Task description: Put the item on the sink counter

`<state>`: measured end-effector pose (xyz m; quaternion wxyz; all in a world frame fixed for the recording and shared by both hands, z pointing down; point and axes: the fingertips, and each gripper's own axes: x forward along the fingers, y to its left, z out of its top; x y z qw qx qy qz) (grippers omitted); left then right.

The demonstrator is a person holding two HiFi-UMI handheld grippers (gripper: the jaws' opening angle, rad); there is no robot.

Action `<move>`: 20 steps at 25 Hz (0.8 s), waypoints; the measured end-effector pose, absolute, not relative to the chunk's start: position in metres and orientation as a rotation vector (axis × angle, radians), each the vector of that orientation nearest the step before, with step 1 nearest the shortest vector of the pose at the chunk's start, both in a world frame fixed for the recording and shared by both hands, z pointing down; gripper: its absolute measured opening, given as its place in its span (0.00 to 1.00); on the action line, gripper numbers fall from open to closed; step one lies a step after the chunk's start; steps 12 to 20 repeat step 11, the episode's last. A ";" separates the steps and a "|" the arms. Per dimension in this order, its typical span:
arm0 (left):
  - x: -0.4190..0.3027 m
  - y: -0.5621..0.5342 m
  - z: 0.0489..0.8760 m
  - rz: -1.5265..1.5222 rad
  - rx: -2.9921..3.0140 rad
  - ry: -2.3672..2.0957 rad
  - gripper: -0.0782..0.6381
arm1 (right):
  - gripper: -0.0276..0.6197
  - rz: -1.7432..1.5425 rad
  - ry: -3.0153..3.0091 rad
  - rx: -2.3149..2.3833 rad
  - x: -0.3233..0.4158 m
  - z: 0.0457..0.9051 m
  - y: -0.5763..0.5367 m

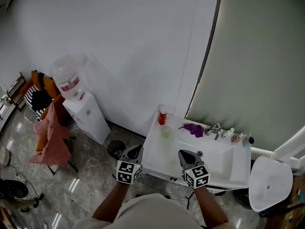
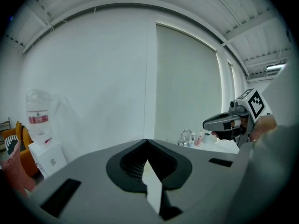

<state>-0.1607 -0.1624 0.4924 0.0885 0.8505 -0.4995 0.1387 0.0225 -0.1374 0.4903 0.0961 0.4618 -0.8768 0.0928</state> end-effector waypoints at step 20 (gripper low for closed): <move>-0.166 -0.157 0.494 0.399 2.512 -1.480 0.12 | 0.06 0.278 -2.600 1.383 0.020 0.489 -0.132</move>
